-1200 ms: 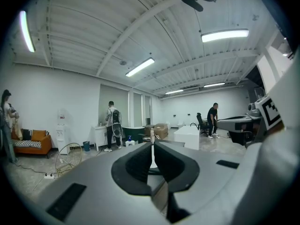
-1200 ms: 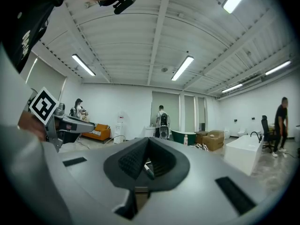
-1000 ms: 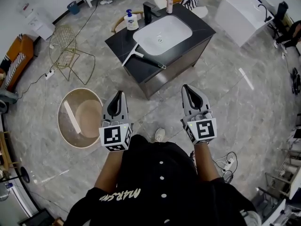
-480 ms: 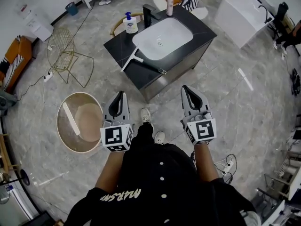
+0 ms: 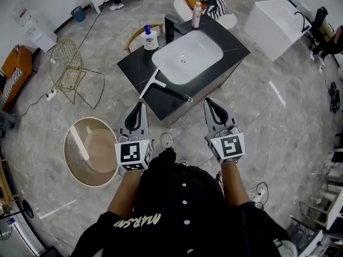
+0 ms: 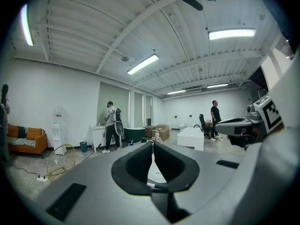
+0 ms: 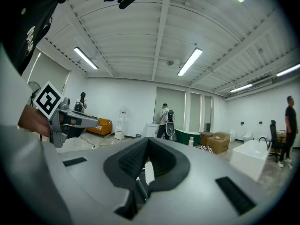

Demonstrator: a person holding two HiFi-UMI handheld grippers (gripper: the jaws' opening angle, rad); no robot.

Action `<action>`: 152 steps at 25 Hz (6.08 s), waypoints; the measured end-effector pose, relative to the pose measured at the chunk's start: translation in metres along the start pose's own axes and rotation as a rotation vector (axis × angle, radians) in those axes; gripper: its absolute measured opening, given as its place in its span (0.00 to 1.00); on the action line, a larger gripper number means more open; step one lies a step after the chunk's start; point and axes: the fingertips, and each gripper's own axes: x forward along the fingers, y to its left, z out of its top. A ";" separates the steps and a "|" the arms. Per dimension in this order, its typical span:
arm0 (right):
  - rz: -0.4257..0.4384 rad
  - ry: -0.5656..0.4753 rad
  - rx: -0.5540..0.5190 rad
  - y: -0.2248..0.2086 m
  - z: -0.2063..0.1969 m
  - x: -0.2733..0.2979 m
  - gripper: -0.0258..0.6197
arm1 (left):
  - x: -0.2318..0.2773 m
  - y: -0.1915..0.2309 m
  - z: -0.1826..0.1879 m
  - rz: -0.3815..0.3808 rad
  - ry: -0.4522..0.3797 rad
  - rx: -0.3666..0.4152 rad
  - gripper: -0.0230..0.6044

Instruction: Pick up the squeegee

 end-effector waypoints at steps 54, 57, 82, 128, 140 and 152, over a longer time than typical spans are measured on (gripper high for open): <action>0.593 0.716 -0.100 0.093 -0.326 0.251 0.20 | 0.137 0.049 -0.210 -0.050 0.487 -0.254 0.07; 0.588 0.735 -0.110 0.090 -0.327 0.250 0.17 | 0.136 0.047 -0.209 -0.050 0.483 -0.254 0.07; 0.158 0.341 -0.062 -0.026 -0.100 0.196 0.17 | 0.147 0.038 -0.061 -0.115 0.156 -0.112 0.07; -0.233 -0.124 0.040 -0.121 0.059 0.071 0.17 | 0.146 -0.004 0.069 -0.150 -0.104 0.000 0.07; -0.222 -0.116 0.027 -0.113 0.052 0.073 0.17 | 0.141 -0.004 0.067 -0.148 -0.107 0.008 0.07; -0.208 -0.122 0.011 -0.111 0.049 0.076 0.17 | 0.145 -0.005 0.063 -0.152 -0.103 0.009 0.07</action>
